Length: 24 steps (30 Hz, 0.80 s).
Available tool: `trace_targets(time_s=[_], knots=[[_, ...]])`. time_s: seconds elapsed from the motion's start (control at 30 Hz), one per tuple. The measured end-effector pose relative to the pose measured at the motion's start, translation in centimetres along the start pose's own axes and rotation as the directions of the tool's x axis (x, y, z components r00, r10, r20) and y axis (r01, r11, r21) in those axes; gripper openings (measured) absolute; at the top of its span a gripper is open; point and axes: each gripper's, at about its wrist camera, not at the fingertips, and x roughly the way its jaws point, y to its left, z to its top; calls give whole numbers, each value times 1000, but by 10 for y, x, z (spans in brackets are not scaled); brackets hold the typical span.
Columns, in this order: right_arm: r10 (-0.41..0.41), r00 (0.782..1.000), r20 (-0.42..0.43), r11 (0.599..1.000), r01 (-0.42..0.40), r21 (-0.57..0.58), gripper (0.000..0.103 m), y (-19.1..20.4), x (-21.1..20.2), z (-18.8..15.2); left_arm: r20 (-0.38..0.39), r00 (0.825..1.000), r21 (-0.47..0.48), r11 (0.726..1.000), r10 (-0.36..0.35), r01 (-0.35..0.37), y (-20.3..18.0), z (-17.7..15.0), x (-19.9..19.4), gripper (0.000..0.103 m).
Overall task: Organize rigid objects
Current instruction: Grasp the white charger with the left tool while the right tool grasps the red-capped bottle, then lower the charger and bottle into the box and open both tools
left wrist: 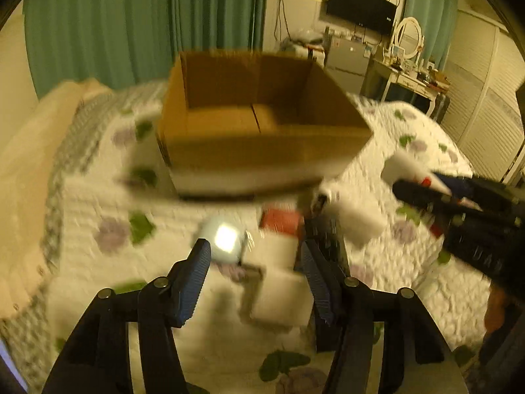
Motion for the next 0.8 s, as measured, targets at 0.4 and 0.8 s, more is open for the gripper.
trace_targets(time_s=[0.4,0.8], knots=[[14,999,-30,1000,-14,3,36,-5,11,-16,-133,991,49,998,-28,35,-14,-38,43,61],[13,1000,14,1000,-12,-8,36,-1,-13,-6,-6,999,85,995,46,-45,-21,-17,-1,51]])
